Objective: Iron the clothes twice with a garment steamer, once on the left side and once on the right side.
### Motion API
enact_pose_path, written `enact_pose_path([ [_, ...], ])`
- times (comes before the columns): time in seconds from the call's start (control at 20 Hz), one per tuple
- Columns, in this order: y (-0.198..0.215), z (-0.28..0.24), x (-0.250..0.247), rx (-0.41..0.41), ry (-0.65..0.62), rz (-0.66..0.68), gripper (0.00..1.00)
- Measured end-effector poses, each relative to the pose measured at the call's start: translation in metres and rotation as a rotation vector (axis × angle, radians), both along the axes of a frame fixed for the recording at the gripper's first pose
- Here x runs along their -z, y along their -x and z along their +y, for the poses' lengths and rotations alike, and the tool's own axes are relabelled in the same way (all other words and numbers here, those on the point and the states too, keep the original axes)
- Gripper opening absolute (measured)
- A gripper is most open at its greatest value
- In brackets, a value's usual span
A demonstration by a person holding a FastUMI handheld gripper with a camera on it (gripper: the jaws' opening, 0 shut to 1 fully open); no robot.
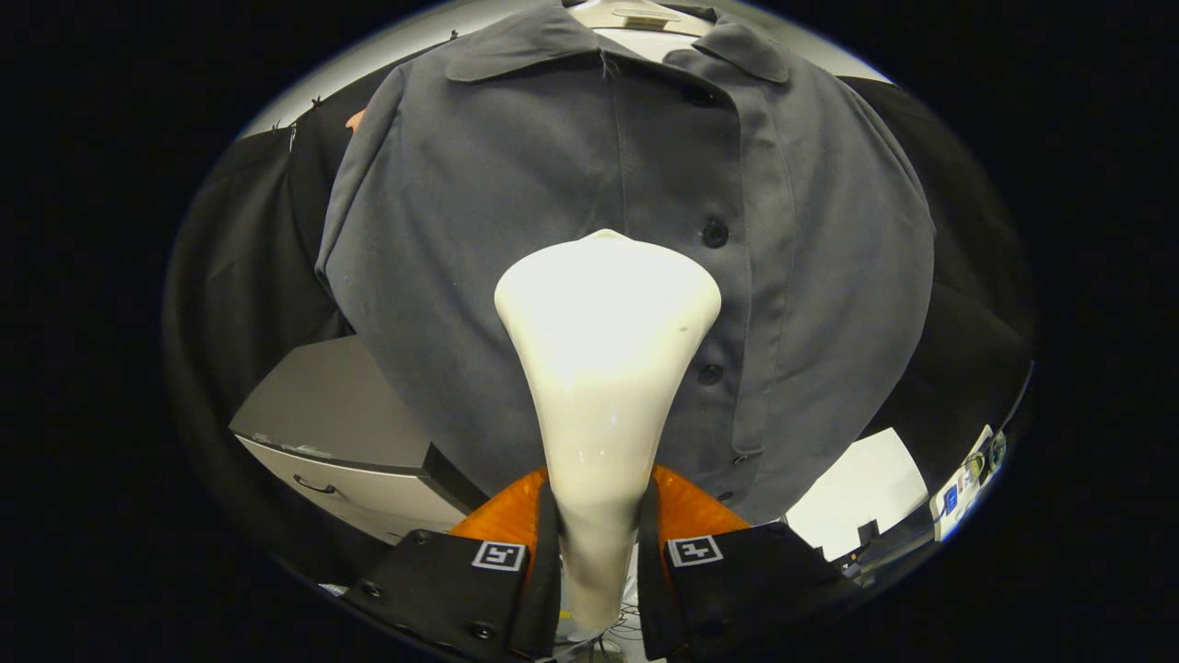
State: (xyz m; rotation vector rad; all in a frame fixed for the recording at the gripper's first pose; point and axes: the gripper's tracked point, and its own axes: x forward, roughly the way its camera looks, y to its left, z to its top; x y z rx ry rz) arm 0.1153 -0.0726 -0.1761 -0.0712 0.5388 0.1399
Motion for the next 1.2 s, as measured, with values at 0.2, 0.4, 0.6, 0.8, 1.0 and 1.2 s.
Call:
enact_pose_path([
  [0.2, 0.000, -0.005, 0.017, 0.005, -0.006, 0.038, 0.42],
  [0.4, -0.003, -0.014, 0.036, 0.011, -0.006, 0.068, 0.42],
  [0.6, -0.005, -0.018, 0.052, 0.017, -0.011, 0.097, 0.42],
  [0.8, -0.004, -0.024, 0.067, 0.025, -0.008, 0.127, 0.42],
  [1.0, 0.000, -0.033, 0.087, 0.035, -0.005, 0.167, 0.42],
  [1.2, 0.003, -0.042, 0.108, 0.046, -0.002, 0.203, 0.42],
])
